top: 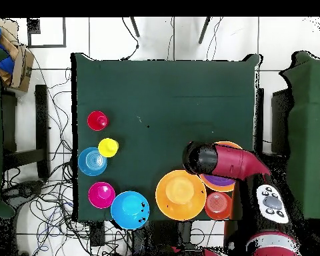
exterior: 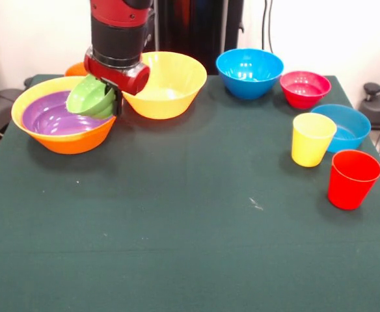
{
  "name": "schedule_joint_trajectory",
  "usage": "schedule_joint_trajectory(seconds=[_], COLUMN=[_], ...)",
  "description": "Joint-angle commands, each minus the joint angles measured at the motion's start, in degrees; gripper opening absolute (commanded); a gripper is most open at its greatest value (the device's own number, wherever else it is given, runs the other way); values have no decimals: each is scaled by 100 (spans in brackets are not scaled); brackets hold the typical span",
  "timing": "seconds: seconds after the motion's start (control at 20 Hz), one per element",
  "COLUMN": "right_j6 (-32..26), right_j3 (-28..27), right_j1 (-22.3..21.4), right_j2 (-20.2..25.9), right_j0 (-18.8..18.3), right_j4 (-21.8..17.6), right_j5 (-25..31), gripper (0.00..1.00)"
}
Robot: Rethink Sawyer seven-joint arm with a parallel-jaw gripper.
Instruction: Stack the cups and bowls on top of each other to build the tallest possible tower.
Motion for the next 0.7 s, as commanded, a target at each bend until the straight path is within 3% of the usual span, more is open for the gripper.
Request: schedule_joint_trajectory(seconds=[0.05, 0.7], right_j6=[-1131, -672], right_j3=[544, 459], right_j1=[-331, -178], right_j2=[981, 1036], right_j0=[-800, -1106], right_j4=[-558, -1060], right_j5=[-274, -407], gripper=[0, 0])
